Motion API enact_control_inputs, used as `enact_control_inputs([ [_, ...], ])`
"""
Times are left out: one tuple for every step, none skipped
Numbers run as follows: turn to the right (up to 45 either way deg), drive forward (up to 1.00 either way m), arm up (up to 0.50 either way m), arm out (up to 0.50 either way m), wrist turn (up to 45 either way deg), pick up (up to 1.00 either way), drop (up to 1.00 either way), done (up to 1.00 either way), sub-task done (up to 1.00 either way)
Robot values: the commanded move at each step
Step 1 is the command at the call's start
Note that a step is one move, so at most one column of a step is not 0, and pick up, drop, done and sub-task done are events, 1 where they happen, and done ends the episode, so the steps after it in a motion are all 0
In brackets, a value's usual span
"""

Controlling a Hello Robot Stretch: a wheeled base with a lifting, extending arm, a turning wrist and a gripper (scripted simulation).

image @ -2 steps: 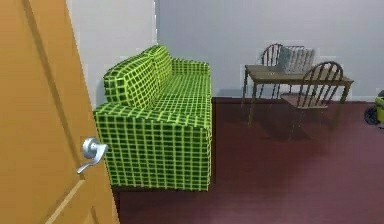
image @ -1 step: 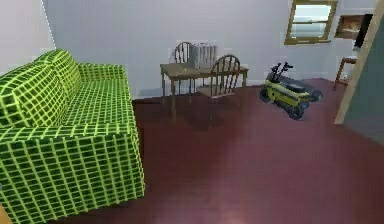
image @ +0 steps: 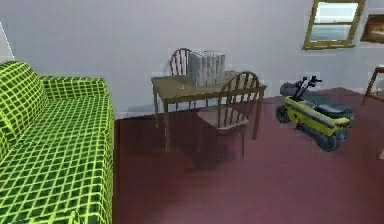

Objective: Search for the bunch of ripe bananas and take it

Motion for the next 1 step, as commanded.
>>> enact_control_inputs([
  [39.0,0.00,0.00,0.00,0.0,0.00,0.00,0.00,0.00],
])
